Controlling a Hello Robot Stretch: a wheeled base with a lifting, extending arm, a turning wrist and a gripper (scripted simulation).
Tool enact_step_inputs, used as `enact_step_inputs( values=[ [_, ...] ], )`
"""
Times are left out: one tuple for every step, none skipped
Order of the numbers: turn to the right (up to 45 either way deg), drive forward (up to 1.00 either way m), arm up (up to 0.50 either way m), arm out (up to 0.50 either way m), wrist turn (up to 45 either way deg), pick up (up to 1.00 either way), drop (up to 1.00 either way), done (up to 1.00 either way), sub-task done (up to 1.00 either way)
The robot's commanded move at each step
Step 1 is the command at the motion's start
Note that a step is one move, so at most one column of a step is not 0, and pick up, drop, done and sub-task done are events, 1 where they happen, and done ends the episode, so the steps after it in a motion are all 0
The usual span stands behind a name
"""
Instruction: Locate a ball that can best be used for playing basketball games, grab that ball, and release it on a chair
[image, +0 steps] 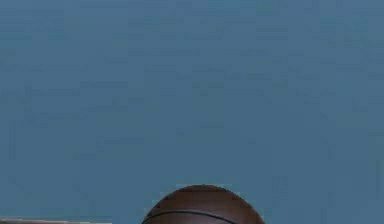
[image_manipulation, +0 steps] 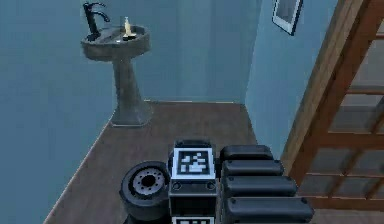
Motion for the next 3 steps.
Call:
enact_step_inputs(
  values=[
    [-45.0, 0.00, 0.00, 0.00, 0.0, 0.00, 0.00, 0.00, 0.00],
    [-39.0, 0.00, 0.00, 0.00, 0.0, 0.00, 0.00, 0.00, 0.00],
    [0.0, 1.00, 0.00, 0.00, 0.0, 0.00, 0.00, 0.00, 0.00]
  ],
)
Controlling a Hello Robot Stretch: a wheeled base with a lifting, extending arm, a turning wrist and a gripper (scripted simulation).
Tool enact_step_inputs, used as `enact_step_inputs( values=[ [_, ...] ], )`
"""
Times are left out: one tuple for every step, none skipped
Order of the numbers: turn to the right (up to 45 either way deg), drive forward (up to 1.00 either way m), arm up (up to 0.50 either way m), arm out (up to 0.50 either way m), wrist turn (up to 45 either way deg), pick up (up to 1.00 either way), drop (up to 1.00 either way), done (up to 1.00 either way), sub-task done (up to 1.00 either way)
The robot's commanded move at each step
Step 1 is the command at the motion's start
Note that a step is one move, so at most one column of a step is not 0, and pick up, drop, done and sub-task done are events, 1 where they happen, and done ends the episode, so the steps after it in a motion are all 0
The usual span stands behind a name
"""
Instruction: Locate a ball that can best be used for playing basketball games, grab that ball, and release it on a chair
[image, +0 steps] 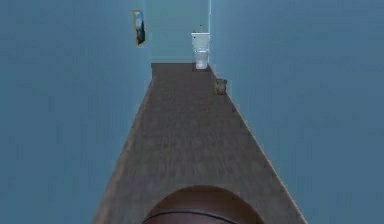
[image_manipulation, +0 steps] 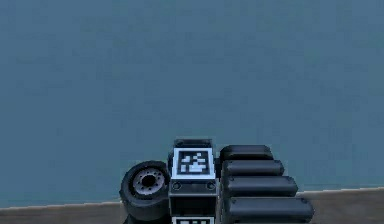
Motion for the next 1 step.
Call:
enact_step_inputs(
  values=[
    [-3.0, 0.00, 0.00, 0.00, 0.0, 0.00, 0.00, 0.00, 0.00]
  ],
)
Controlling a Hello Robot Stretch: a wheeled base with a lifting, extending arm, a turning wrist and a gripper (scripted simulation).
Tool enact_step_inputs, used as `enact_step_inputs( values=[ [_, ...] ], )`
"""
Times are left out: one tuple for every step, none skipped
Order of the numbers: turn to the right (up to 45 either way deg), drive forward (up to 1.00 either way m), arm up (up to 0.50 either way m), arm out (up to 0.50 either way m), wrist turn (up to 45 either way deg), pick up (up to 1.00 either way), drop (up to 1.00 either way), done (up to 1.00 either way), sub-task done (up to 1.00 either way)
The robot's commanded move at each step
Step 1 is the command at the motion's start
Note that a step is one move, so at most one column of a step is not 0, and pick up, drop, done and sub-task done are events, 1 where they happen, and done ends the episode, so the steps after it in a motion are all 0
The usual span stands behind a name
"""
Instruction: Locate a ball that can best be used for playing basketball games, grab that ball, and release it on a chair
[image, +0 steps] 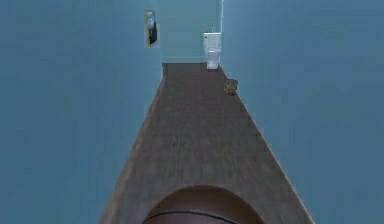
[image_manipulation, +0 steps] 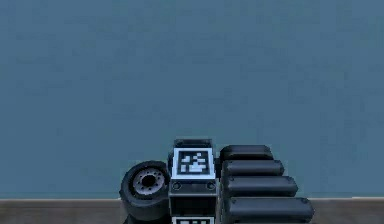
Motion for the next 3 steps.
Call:
enact_step_inputs(
  values=[
    [0.0, 1.00, 0.00, 0.00, 0.0, 0.00, 0.00, 0.00, 0.00],
    [0.0, 1.00, 0.00, 0.00, 0.0, 0.00, 0.00, 0.00, 0.00],
    [0.0, 1.00, 0.00, 0.00, 0.0, 0.00, 0.00, 0.00, 0.00]
  ],
)
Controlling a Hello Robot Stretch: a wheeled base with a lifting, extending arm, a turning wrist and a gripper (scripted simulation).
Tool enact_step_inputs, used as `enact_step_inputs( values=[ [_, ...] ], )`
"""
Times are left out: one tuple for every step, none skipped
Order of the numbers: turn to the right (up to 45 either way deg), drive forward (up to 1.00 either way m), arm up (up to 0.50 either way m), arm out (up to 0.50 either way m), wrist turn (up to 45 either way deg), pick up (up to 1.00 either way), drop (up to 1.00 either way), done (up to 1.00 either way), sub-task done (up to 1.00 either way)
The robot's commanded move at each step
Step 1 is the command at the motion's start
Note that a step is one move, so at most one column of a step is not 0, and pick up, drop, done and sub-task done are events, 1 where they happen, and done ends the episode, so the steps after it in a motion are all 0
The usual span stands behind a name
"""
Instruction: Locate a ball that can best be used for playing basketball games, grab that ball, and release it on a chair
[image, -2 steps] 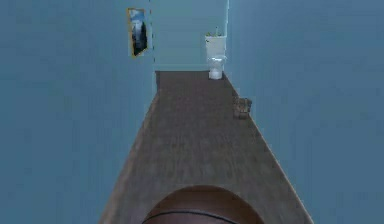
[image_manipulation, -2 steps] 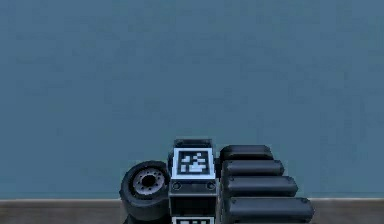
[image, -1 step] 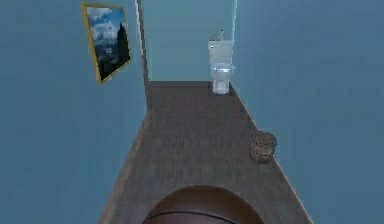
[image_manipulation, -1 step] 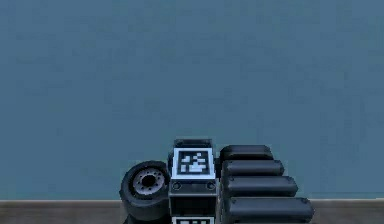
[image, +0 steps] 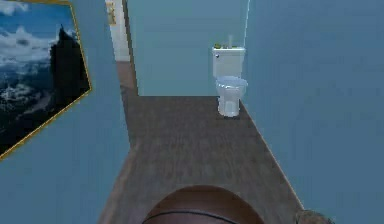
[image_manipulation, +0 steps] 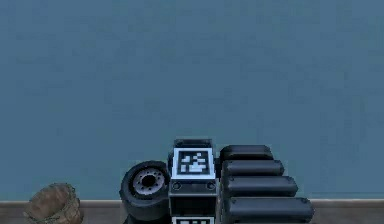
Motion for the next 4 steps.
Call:
enact_step_inputs(
  values=[
    [0.0, 1.00, 0.00, 0.00, 0.0, 0.00, 0.00, 0.00, 0.00],
    [0.0, 0.65, 0.00, 0.00, 0.0, 0.00, 0.00, 0.00, 0.00],
    [-30.0, 0.00, 0.00, 0.00, 0.0, 0.00, 0.00, 0.00, 0.00],
    [0.0, 1.00, 0.00, 0.00, 0.0, 0.00, 0.00, 0.00, 0.00]
  ],
)
